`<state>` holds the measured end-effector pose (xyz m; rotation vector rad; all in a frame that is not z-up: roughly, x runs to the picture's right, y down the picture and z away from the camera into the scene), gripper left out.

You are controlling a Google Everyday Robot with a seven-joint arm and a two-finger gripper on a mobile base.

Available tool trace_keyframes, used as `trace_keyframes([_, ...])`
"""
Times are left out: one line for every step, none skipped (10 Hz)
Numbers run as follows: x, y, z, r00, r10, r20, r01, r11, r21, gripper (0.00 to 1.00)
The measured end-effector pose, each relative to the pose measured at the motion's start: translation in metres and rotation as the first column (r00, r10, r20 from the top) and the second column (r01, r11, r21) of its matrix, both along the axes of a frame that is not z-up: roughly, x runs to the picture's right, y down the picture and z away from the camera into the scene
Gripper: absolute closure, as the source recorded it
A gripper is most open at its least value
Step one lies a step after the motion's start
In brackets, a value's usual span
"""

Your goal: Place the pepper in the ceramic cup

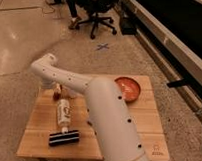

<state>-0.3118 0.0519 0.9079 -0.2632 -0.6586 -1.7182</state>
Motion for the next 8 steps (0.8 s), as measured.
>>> trace_keyframes([0.002, -0.003, 0.006, 1.0, -0.013, -0.009, 0.013, 0.9999, 0.007, 0.3])
trace_keyframes([0.006, -0.006, 0.011, 0.999, -0.025, -0.023, 0.025, 0.9996, 0.014, 0.3])
trace_keyframes([0.009, -0.007, 0.016, 0.999, -0.032, -0.036, 0.033, 0.9993, 0.017, 0.3])
trace_keyframes([0.011, -0.007, 0.019, 0.998, -0.036, -0.044, 0.036, 0.9992, 0.017, 0.3])
trace_keyframes([0.011, -0.003, 0.023, 0.998, -0.04, -0.053, 0.04, 0.9991, 0.012, 0.3])
trace_keyframes([0.011, 0.002, 0.027, 0.997, -0.04, -0.06, 0.04, 0.9992, 0.007, 0.3])
trace_keyframes([0.012, 0.005, 0.03, 0.997, -0.037, -0.066, 0.038, 0.9993, 0.002, 0.3])
trace_keyframes([0.013, 0.008, 0.033, 0.997, -0.032, -0.073, 0.032, 0.9995, -0.003, 0.3])
